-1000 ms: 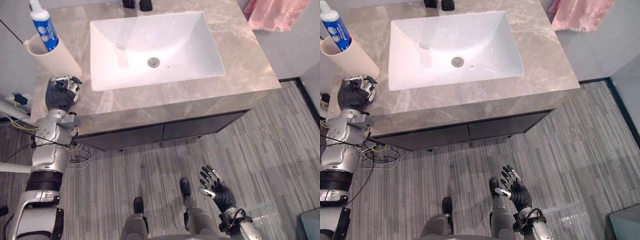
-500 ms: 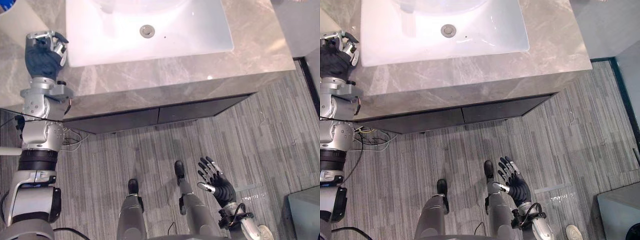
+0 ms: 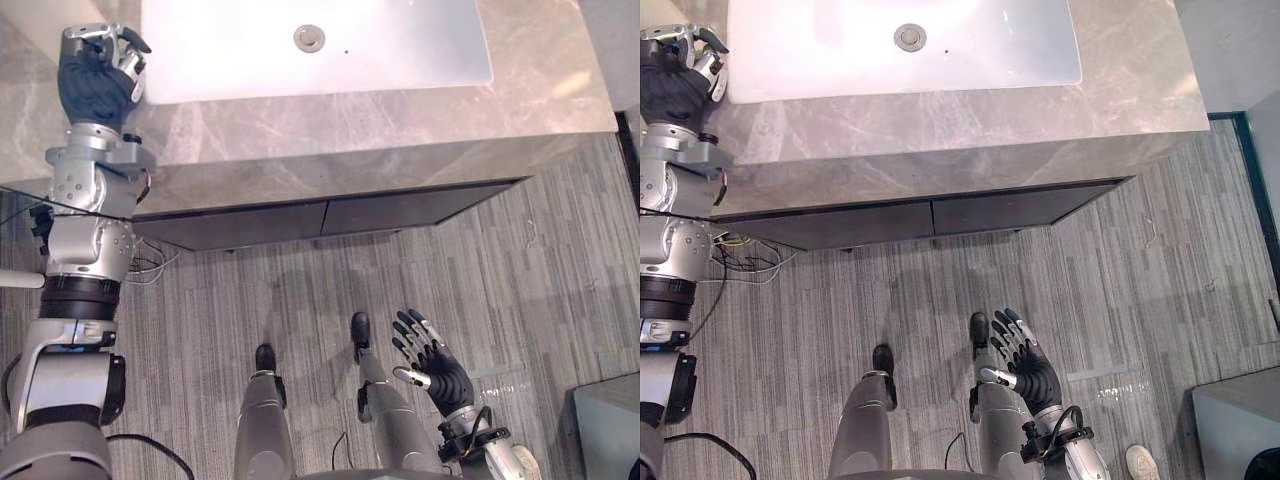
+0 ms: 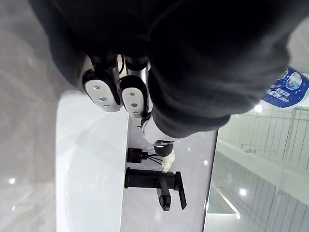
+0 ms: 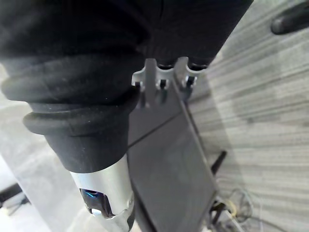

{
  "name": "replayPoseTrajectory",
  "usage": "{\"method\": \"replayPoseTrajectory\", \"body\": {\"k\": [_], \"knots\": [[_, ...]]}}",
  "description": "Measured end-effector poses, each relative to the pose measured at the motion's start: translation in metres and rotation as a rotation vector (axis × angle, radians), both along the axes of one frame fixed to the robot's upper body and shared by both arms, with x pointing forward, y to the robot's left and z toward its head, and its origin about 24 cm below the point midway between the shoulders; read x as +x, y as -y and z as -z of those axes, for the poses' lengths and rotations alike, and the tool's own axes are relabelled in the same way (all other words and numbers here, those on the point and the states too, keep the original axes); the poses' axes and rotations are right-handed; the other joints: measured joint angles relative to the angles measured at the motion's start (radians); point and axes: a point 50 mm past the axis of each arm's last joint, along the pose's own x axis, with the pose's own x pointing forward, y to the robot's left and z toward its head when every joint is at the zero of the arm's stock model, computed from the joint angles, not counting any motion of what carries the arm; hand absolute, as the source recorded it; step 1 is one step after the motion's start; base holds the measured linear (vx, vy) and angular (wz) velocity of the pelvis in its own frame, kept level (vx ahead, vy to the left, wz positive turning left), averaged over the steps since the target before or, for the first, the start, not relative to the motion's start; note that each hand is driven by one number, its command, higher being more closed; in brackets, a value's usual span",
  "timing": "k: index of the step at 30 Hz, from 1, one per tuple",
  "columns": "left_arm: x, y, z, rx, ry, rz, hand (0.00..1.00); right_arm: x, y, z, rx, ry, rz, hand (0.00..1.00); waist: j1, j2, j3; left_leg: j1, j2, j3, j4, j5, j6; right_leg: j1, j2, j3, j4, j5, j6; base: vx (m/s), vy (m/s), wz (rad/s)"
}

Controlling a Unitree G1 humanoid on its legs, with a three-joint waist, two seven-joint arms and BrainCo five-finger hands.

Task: Organize washtable

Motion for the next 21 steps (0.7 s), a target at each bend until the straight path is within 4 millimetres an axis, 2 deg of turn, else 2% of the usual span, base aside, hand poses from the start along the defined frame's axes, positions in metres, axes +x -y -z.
{"method": "replayPoseTrajectory", "body": {"k": [2, 6, 7, 12, 14, 15, 18, 21], "knots": [[0.002, 0.001, 0.000, 0.002, -0.008, 0.000, 1.00, 0.000, 0.000, -0.001, -0.001, 0.002, -0.004, 0.00, -0.002, 0.000, 0.000, 0.001, 0.014, 0.028, 0.000, 0.001, 0.002, 0.000, 0.000, -0.004, 0.000, -0.011, -0.016, -0.06, -0.027, 0.00], [0.005, 0.002, 0.001, 0.005, -0.021, 0.002, 1.00, -0.001, -0.004, 0.000, 0.008, 0.000, -0.018, 0.00, -0.004, -0.001, -0.001, 0.008, 0.012, 0.034, 0.001, 0.004, 0.005, 0.006, -0.004, -0.004, 0.000, -0.009, -0.018, -0.05, -0.028, 0.00], [0.006, 0.003, 0.003, 0.007, -0.032, 0.002, 1.00, -0.001, -0.006, 0.000, 0.013, -0.002, -0.023, 0.00, -0.004, -0.002, -0.001, 0.018, 0.012, 0.034, 0.000, 0.004, 0.005, 0.014, -0.005, -0.014, 0.000, 0.004, -0.031, -0.02, -0.040, 0.03], [0.011, 0.002, 0.014, 0.013, -0.102, -0.002, 1.00, 0.002, -0.008, 0.001, 0.020, 0.002, -0.023, 0.00, -0.007, -0.011, -0.007, 0.086, 0.000, 0.043, -0.036, 0.008, 0.001, 0.058, -0.017, -0.018, 0.000, 0.029, 0.048, -0.02, -0.044, -0.02], [0.010, 0.000, 0.017, 0.012, -0.111, -0.004, 1.00, 0.004, -0.008, 0.004, 0.023, -0.005, -0.021, 0.00, -0.009, -0.012, -0.008, 0.111, -0.005, 0.042, -0.054, 0.014, -0.003, 0.072, -0.018, -0.016, 0.000, 0.029, 0.056, 0.00, -0.048, -0.05], [0.009, -0.004, 0.027, 0.017, -0.139, -0.004, 1.00, 0.007, -0.009, 0.012, 0.028, -0.032, -0.012, 0.00, -0.030, -0.013, -0.009, 0.165, -0.011, 0.045, -0.090, 0.023, -0.005, 0.109, -0.020, -0.016, 0.001, 0.026, 0.079, 0.03, -0.045, -0.02], [0.006, -0.009, 0.038, 0.017, -0.166, -0.010, 1.00, 0.007, -0.005, 0.021, 0.022, -0.068, 0.014, 0.00, -0.040, -0.012, -0.018, 0.227, -0.018, 0.044, -0.143, 0.038, -0.011, 0.144, -0.020, -0.017, 0.001, 0.016, 0.092, 0.04, -0.039, 0.01], [-0.003, -0.026, 0.058, -0.011, -0.210, -0.050, 1.00, 0.006, 0.001, 0.028, 0.002, -0.099, 0.037, 0.00, -0.057, -0.009, -0.065, 0.275, -0.032, 0.043, -0.213, 0.071, -0.012, 0.160, -0.026, -0.021, 0.001, 0.009, 0.102, 0.07, -0.035, 0.08]]}}
